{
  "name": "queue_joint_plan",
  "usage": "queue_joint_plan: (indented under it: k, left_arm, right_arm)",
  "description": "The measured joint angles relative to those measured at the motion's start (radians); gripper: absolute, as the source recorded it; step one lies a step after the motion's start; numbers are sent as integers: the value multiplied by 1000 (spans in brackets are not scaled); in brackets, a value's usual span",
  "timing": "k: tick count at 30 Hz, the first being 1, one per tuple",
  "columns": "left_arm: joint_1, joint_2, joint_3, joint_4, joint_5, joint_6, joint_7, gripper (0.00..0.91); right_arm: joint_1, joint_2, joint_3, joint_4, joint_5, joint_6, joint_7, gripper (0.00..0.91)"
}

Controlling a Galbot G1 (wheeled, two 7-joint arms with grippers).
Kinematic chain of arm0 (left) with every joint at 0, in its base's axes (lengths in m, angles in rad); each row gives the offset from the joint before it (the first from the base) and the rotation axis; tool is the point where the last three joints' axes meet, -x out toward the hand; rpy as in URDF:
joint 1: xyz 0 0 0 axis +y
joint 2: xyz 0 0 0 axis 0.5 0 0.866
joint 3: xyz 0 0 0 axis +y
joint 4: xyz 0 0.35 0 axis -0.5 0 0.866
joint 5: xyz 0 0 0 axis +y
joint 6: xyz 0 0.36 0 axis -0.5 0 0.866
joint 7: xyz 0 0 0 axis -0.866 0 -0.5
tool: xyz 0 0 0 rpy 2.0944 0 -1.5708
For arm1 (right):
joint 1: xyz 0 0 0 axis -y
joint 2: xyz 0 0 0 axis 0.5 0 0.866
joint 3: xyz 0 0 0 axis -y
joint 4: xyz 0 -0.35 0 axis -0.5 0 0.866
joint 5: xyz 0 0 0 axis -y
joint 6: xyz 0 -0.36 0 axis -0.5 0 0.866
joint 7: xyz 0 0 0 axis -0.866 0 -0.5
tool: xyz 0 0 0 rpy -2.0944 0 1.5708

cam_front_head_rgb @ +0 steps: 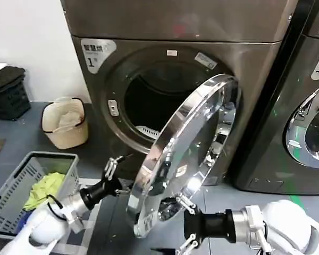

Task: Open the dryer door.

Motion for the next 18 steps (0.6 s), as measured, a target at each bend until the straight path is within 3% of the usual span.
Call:
queue_joint_plan:
  k: [9,18]
  left_arm:
    - [-50,3,65,7,-2,-2,5,907]
    - [-101,6,132,25,4,-5,8,907]
  right_arm:
    - [-159,-34,185,-2,-28,17,14,907]
    - [-356,-1,370,-60,-93,24,71,907]
